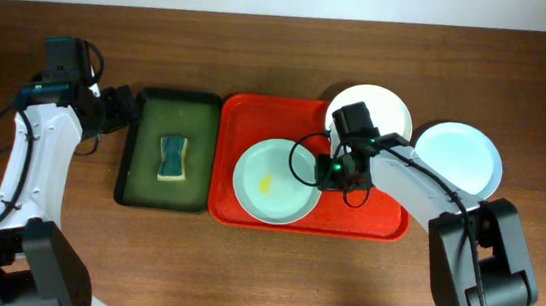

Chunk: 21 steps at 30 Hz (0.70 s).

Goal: Clean dirty plates on tray and stack at the side
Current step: 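Move the right gripper to the white plate rim, then reach the left gripper into the black tray and grasp the sponge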

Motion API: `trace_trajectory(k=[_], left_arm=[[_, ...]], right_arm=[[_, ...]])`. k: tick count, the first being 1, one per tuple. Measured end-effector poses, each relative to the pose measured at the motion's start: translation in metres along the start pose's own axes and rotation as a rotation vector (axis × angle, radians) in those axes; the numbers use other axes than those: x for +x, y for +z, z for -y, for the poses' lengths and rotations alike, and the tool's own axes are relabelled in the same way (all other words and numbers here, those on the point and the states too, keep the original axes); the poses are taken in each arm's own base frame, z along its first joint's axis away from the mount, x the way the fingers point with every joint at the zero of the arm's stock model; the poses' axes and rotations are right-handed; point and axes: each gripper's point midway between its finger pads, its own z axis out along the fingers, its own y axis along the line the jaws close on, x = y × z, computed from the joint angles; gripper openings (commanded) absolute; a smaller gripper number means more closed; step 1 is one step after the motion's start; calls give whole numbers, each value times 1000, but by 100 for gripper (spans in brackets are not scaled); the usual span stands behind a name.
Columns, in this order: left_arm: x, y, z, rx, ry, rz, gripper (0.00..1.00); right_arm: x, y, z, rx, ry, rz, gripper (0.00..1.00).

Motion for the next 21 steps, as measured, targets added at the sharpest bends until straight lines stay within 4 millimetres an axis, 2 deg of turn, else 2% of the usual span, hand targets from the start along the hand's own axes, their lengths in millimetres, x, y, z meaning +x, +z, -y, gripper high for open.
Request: trace_trajectory(k=[2, 19, 20, 21], left_arm=[[0, 0, 0, 0, 0, 0, 99], [0, 0, 0, 3, 0, -2, 99], [5, -1, 3, 21, 0, -26, 94], [16, -2, 8, 51, 0, -75, 60]], right_arm=[[-1, 0, -1, -3, 1, 4, 4], [-1, 0, -1, -5, -5, 4, 4], [-1, 0, -1, -5, -4, 4, 4], [-1, 0, -1, -5, -4, 3, 4]])
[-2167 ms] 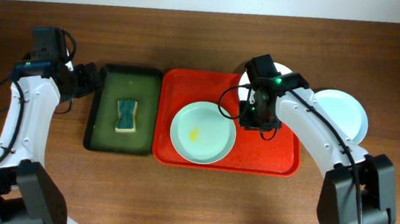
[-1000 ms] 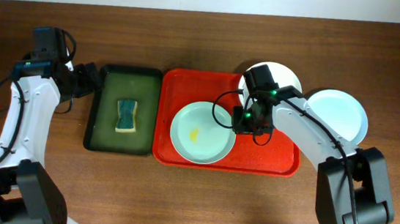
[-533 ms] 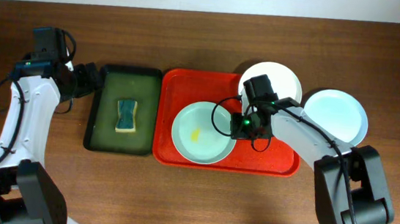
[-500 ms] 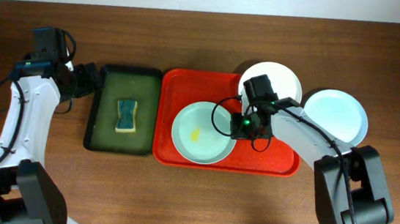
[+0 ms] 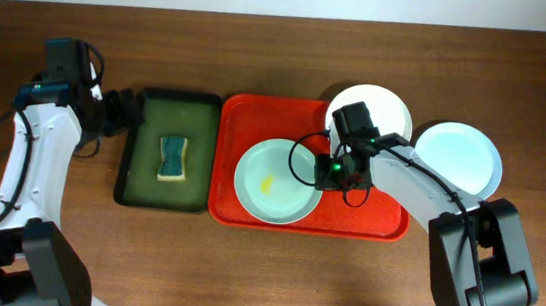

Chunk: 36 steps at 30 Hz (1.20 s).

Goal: Clean dirty plates on tray and stack at the side
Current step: 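Reach the left gripper into the black tray and grasp the sponge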

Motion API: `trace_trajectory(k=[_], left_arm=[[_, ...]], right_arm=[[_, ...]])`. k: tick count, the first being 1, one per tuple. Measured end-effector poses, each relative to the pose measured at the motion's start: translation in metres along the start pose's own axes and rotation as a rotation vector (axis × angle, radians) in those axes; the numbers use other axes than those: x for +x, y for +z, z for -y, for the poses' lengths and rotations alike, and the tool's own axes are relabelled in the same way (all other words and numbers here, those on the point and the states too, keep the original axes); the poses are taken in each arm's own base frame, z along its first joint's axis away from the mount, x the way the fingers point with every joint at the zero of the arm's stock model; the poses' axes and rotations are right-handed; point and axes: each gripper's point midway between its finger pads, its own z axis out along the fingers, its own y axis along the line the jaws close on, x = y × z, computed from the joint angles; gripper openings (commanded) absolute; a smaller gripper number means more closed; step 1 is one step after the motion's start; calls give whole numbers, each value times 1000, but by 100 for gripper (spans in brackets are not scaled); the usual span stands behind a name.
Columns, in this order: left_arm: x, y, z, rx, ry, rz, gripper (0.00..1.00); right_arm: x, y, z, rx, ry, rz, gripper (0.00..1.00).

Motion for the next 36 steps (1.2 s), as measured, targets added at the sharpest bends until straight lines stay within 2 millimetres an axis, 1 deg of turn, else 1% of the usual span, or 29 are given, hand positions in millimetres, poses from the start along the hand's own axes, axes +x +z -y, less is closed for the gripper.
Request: trace_trajectory(k=[1, 2, 3, 5, 6, 8, 9, 10, 11, 14, 17, 19, 25, 30, 36], left_arm=[[16, -1, 7, 49, -3, -71, 35], [25, -1, 12, 67, 1, -108, 9], [35, -2, 16, 81, 7, -143, 0], [62, 7, 30, 98, 48, -219, 0], [77, 13, 36, 96, 81, -250, 16], [98, 26, 46, 81, 146, -270, 44], [103, 32, 50, 82, 167, -262, 48], [107, 36, 55, 81, 193, -254, 48], [104, 42, 61, 91, 208, -218, 46], [98, 50, 65, 72, 235, -164, 43], [90, 51, 63, 52, 238, -126, 38], [88, 51, 63, 47, 239, -118, 37], [79, 55, 66, 55, 239, -71, 37], [77, 68, 55, 4, 263, -16, 36], [68, 68, 57, 4, 313, 22, 32]], right_arm=[[0, 0, 0, 0, 0, 0, 4], [0, 0, 0, 0, 0, 0, 4], [0, 0, 0, 0, 0, 0, 4], [0, 0, 0, 0, 0, 1, 4], [0, 0, 0, 0, 0, 1, 4], [0, 0, 0, 0, 0, 0, 4], [0, 0, 0, 0, 0, 0, 4], [0, 0, 0, 0, 0, 0, 4], [0, 0, 0, 0, 0, 0, 4], [0, 0, 0, 0, 0, 0, 4], [0, 0, 0, 0, 0, 0, 4], [0, 0, 0, 0, 0, 0, 4], [0, 0, 0, 0, 0, 0, 4], [0, 0, 0, 0, 0, 0, 4], [0, 0, 0, 0, 0, 0, 4]])
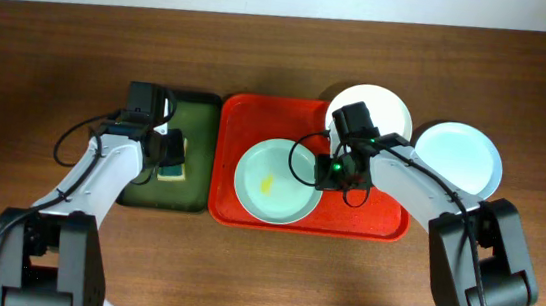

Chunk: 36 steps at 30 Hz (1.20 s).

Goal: Clean dirty plates on tray and stack at the side
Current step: 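Reach the left gripper into the black tray and grasp the sponge, then carry the sponge with the left gripper onto the plate held by right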

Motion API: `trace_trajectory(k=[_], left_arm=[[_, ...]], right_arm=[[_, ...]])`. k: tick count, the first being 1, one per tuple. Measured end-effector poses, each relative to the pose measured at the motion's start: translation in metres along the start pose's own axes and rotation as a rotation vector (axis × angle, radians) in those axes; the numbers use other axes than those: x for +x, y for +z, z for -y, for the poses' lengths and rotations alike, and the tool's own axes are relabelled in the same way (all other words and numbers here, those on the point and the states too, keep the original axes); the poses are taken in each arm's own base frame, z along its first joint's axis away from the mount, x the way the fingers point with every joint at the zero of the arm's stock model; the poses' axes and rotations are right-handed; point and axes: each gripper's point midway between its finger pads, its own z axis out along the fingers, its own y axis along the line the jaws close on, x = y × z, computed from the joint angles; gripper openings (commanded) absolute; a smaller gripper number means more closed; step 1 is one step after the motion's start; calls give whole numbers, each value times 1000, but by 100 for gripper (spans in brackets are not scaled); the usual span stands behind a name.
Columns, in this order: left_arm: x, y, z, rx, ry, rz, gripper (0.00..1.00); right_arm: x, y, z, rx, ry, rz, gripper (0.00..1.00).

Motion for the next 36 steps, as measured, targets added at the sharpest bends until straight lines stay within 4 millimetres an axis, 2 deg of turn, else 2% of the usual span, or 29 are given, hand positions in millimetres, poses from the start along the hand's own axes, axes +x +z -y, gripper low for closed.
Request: trace_trajectory(k=[3, 5, 8, 11, 16, 21, 22, 25, 28, 30, 32, 36], left_arm=[[4, 6, 1, 3, 8, -20, 31], [8, 15, 4, 18, 36, -40, 22], [13, 24, 7, 36, 67, -67, 22], [16, 32, 7, 38, 79, -83, 0], [18, 34, 8, 39, 84, -91, 0], [23, 25, 6, 33, 86, -128, 0], [23, 20, 6, 34, 86, -125, 0], [4, -10, 8, 49, 83, -31, 0], [-25, -72, 10, 81, 76, 163, 0], [-35, -103, 11, 96, 73, 252, 0], [-36, -113, 10, 100, 73, 275, 0], [-33, -108, 10, 97, 73, 255, 0]], right_arm=[[0, 0, 0, 0, 0, 0, 4], [0, 0, 0, 0, 0, 0, 4], [0, 0, 0, 0, 0, 0, 4], [0, 0, 0, 0, 0, 0, 4], [0, 0, 0, 0, 0, 0, 4], [0, 0, 0, 0, 0, 0, 4], [0, 0, 0, 0, 0, 0, 4], [0, 0, 0, 0, 0, 0, 5], [0, 0, 0, 0, 0, 0, 5], [0, 0, 0, 1, 0, 0, 4], [0, 0, 0, 0, 0, 0, 4], [0, 0, 0, 1, 0, 0, 4]])
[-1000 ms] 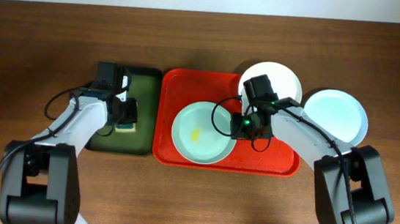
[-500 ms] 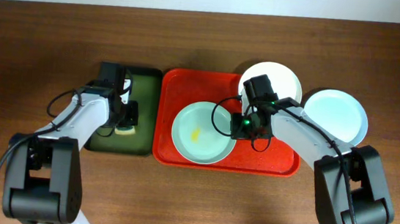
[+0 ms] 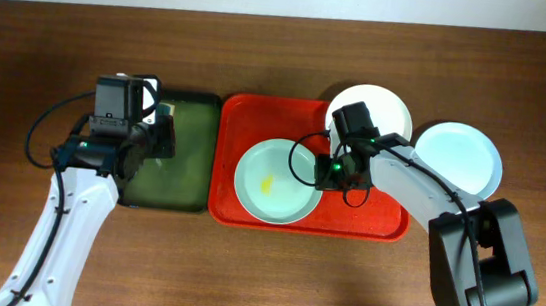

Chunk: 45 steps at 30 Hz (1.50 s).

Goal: Clean dirty plates on tray and stack at the side
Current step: 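Carry the sponge with the left gripper onto the plate held by right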

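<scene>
A pale green plate (image 3: 270, 183) with a yellow smear (image 3: 267, 184) lies on the red tray (image 3: 377, 223). My right gripper (image 3: 324, 173) sits on the plate's right rim and seems shut on it. A white plate (image 3: 383, 108) rests on the tray's far right corner. A pale blue plate (image 3: 459, 156) lies on the table to the right. My left gripper (image 3: 161, 142) hangs over the left part of the dark green tray (image 3: 192, 155). The sponge is hidden under that gripper.
The green tray and the red tray stand side by side at mid table. Brown table (image 3: 261, 272) runs all around them, with a white wall along the far edge. My left arm (image 3: 71, 214) stretches along the left side.
My left arm has drawn back to the left and the gripper is higher over the green tray. The sponge no longer lies on the tray's middle. The right arm and plates are unchanged.
My left gripper stood off the green tray's far left corner while the sponge lay mid tray. Then it was down at the sponge. Now it is raised and the sponge's spot is bare. My right gripper stayed on the green plate's rim throughout.
</scene>
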Motion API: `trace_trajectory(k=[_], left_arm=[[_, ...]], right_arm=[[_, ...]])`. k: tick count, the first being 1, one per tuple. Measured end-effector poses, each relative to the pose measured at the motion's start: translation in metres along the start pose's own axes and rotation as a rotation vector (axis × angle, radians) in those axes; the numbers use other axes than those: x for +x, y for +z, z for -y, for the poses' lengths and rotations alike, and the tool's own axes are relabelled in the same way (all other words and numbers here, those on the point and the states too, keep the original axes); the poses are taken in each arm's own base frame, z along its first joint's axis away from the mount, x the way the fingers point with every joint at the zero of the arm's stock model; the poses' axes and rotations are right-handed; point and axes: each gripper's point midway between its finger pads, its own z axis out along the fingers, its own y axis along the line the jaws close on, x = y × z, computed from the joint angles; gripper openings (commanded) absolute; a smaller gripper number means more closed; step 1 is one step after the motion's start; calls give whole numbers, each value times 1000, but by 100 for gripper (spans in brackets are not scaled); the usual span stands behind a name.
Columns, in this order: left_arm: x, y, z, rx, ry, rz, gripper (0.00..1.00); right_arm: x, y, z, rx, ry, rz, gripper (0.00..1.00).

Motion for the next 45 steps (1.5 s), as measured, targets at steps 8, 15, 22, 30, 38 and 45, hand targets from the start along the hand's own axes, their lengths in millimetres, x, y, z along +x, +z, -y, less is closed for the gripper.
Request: trace_trajectory(k=[8, 15, 22, 30, 38, 45], left_arm=[[4, 7, 0, -3, 0, -22, 0], [17, 28, -2, -10, 1, -91, 0], [21, 36, 3, 16, -1, -115, 0], [0, 11, 12, 36, -3, -212, 0], [25, 62, 122, 249, 152, -440, 0], [75, 102, 178, 296, 229, -547, 0]], right_arm=[[-1, 0, 0, -1, 11, 2, 4], [1, 1, -4, -3, 252, -1, 4], [2, 2, -9, -10, 357, -3, 4], [3, 2, -9, -12, 364, -8, 4], [4, 2, -8, -8, 342, -7, 4], [4, 2, -8, -7, 338, -7, 4]])
